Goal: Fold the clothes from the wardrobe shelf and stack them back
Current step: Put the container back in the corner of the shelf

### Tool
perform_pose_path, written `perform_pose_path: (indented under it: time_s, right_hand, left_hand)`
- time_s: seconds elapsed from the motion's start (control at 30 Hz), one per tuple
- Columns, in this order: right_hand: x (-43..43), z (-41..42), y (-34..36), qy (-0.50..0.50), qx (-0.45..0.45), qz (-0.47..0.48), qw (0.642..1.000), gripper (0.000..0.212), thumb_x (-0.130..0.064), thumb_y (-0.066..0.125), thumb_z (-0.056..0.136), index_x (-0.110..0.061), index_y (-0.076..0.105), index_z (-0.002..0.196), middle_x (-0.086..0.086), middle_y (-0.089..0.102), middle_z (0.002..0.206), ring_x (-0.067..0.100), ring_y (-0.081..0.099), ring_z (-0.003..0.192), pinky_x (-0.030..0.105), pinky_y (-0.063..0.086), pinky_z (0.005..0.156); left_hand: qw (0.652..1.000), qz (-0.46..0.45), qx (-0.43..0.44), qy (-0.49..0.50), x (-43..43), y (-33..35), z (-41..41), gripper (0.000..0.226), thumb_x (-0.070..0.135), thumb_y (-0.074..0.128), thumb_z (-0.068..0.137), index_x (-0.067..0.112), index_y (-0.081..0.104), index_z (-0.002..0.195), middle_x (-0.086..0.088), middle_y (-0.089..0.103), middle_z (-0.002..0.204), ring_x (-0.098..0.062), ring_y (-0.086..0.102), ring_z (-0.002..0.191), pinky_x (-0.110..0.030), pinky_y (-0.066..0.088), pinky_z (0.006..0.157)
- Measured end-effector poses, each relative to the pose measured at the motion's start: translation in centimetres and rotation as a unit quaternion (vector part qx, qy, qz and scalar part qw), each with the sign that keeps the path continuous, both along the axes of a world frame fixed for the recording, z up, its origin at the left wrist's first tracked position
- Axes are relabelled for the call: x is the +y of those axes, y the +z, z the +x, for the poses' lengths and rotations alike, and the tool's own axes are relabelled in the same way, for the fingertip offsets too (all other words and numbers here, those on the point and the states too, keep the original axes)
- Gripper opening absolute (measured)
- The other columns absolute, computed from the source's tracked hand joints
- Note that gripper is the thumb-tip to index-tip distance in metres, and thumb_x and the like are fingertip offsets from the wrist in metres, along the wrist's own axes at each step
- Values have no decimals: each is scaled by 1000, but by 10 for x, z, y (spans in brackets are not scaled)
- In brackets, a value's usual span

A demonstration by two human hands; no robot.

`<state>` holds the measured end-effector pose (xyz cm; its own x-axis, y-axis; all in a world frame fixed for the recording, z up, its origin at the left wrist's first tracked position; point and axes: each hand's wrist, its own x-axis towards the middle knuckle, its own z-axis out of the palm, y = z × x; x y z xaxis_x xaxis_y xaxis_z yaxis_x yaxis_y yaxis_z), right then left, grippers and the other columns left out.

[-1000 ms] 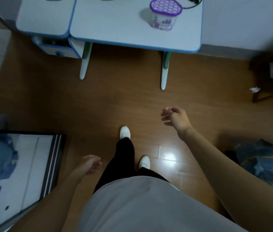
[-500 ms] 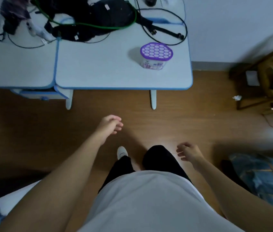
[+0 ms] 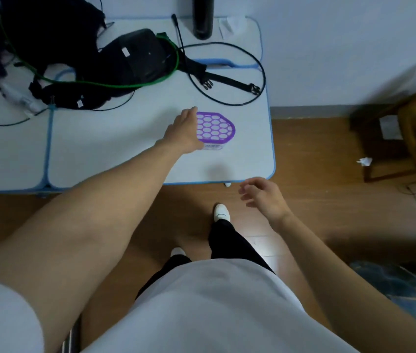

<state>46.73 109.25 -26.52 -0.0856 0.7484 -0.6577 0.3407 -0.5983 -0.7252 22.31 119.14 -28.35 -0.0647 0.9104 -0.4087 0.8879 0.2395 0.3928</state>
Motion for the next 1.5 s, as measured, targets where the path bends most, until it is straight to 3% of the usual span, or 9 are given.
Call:
perform_pose_path:
  time_s: [0.17, 0.37, 0.47, 0.6, 0.73, 0.83, 0.97, 1.13, 1.5]
  right_hand:
    - [107, -23, 12, 66, -45, 143, 987, 17, -10, 61, 92, -19, 62, 107, 2, 65, 109, 10, 61, 82, 28, 52, 74]
    - [161, -60, -16, 401, -155, 185, 883, 93, -36, 81, 78, -17, 27, 152, 8, 34, 152, 29, 40, 134, 46, 44, 103]
    - [163, -70, -35, 543, -218, 208, 784, 110, -45, 84, 68, -26, 17, 154, 5, 33, 150, 31, 38, 132, 49, 45, 96]
    - [162, -80, -48, 606, -281, 280, 689, 99, -36, 82, 66, -29, 24, 146, 7, 41, 135, 33, 51, 114, 41, 43, 74]
    - [158, -86, -51, 612, -269, 308, 677, 91, -36, 81, 63, -25, 31, 138, 6, 47, 125, 32, 56, 106, 35, 38, 68]
    - [145, -93, -41, 617, -260, 303, 678, 92, -39, 82, 61, -24, 34, 138, 5, 49, 124, 30, 58, 106, 34, 40, 70]
    - [107, -111, -15, 616, -239, 301, 688, 96, -52, 83, 61, -24, 34, 140, 3, 52, 124, 26, 59, 108, 36, 48, 79]
    - [33, -162, 31, 640, -184, 328, 670, 101, -50, 89, 61, -24, 34, 142, 2, 53, 131, 23, 57, 114, 29, 43, 80]
    - [-212, -296, 136, 750, -31, 368, 549, 99, -39, 89, 59, -29, 37, 144, -2, 54, 133, 18, 54, 121, 36, 50, 96]
  left_hand:
    - [999, 13, 44, 3, 7, -9, 9, 88, 31, 84, 73, 14, 34, 144, -12, 38, 141, -32, 45, 126, -47, 49, 97]
    - [998, 11, 25, 65, -18, -15, 22, 89, 32, 84, 72, 12, 35, 143, -10, 41, 141, -29, 51, 121, -45, 52, 92]
    - [994, 7, -8, 108, -34, -24, 25, 92, 40, 84, 72, 17, 33, 145, -7, 45, 141, -26, 52, 122, -45, 53, 93]
    - [985, -2, -65, 162, -51, -34, 24, 89, 41, 86, 70, 23, 36, 142, -2, 52, 135, -22, 56, 118, -38, 54, 90]
    - [968, -2, -127, 218, -69, -39, 19, 76, 40, 82, 72, 25, 41, 134, 3, 56, 129, -18, 59, 112, -38, 56, 89]
    - [943, 11, -213, 254, -92, -37, 13, 75, 41, 83, 72, 27, 42, 133, 10, 57, 123, -8, 58, 108, -22, 54, 82]
    - [875, 17, -348, 336, -145, -19, -6, 71, 45, 83, 64, 41, 44, 123, 25, 60, 112, 17, 58, 99, -5, 47, 72]
    - [724, 58, -502, 470, -252, 7, -44, 47, 67, 78, 65, 45, 69, 105, 17, 72, 112, -3, 68, 104, -34, 57, 79]
    - [536, 263, -489, 635, -530, 110, -80, 40, 69, 66, 75, 45, 68, 107, 11, 69, 118, -24, 70, 107, -46, 57, 83]
